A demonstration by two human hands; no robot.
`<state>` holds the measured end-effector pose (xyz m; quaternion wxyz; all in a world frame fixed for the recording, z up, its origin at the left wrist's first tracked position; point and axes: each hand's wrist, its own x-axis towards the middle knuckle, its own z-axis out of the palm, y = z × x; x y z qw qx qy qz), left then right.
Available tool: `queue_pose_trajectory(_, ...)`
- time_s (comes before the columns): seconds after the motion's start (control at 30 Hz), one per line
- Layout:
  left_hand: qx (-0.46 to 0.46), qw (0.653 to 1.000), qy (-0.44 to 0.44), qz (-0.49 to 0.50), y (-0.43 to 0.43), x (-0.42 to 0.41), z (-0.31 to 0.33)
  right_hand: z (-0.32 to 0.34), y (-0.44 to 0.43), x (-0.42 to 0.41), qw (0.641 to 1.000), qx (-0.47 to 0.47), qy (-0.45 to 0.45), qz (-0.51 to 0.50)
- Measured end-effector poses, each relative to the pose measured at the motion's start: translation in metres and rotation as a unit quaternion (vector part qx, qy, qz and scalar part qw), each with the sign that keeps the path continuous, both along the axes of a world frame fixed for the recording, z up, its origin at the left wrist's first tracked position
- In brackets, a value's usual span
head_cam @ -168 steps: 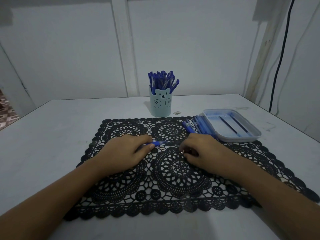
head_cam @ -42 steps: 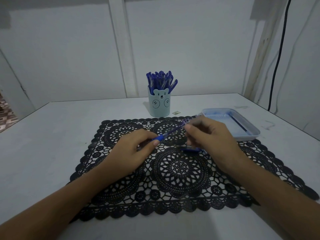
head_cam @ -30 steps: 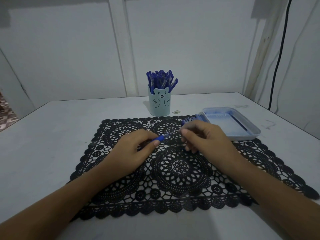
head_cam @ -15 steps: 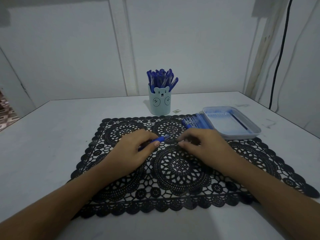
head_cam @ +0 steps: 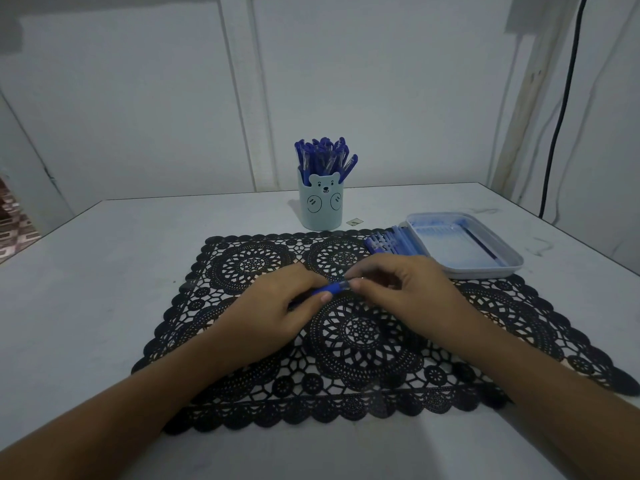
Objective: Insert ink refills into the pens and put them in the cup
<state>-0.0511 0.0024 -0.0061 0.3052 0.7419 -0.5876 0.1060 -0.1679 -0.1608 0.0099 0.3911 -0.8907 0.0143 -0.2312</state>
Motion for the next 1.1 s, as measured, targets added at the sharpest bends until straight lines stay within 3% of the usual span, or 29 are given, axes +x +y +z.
queue_pose_trajectory(0.13,0.005,1.000,-0.013,-0.013,-0.0009,-0.0036,0.0003,-0.0027,0.0041,-0.0003,0.998,-0.047,0.043,-0.017)
queue_pose_trajectory(0.27,-0.001,1.000,-0.006,-0.012,-0.0024,-0.0041,0.0024,-0.0020,0.0029,-0.0016,0.997,0.022,0.075,0.024)
queue_pose_trajectory(1.1,0.002,1.000,-0.008,-0.025,-0.0015,-0.0042,0.0028,0.0011,-0.0024,-0.0059,0.992,-0.032,0.113,0.044)
